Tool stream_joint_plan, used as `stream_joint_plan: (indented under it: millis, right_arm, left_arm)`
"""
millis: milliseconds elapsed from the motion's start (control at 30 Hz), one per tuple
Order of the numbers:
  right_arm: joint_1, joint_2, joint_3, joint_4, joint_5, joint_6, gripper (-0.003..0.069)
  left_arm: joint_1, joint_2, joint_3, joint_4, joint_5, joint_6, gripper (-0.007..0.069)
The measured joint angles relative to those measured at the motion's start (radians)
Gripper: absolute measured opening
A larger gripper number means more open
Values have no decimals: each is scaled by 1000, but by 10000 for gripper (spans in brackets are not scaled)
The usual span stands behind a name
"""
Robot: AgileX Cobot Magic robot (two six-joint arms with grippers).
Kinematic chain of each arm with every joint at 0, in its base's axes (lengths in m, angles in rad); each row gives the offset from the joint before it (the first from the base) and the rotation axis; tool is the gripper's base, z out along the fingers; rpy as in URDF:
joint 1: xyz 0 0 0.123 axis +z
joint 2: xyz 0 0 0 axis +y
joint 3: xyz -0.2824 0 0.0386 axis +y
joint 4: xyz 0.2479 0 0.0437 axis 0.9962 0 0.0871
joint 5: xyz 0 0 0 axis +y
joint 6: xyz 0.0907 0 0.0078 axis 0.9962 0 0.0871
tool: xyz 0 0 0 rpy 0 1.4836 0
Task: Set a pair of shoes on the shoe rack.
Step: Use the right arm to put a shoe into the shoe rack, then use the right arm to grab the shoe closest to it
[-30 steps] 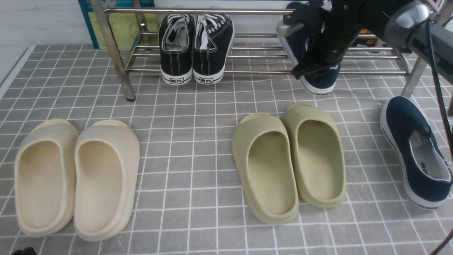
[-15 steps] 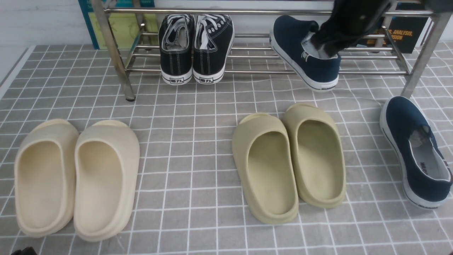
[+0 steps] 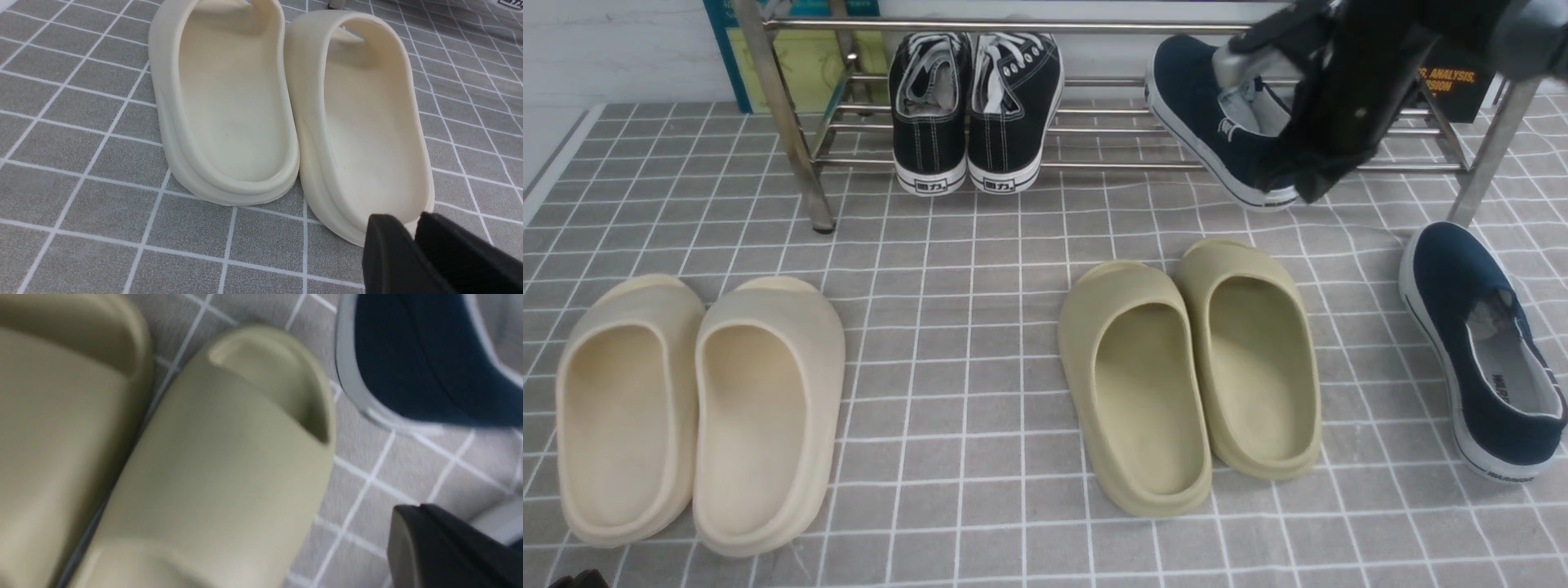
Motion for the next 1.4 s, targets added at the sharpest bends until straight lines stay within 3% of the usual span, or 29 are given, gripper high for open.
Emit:
stream_joint_plan:
  millis: [633,800,1000,1133,1400]
  right_arm:
    - [1,40,3,121,-249,-1,2]
    - [1,40,-5,132,-221,-1,5]
    - [1,6,-48,145,-68,-1,22]
    - [0,-96,-85,135,67,4,104]
    - [-20,-321,52,49,86,49,305]
  left_arm:
    - [0,0,0,0,0,0,118]
    - [0,0,0,0,0,0,120]
    - [0,0,0,0,0,0,120]
    - [0,0,0,0,0,0,125]
    - [0,0,0,0,0,0,134]
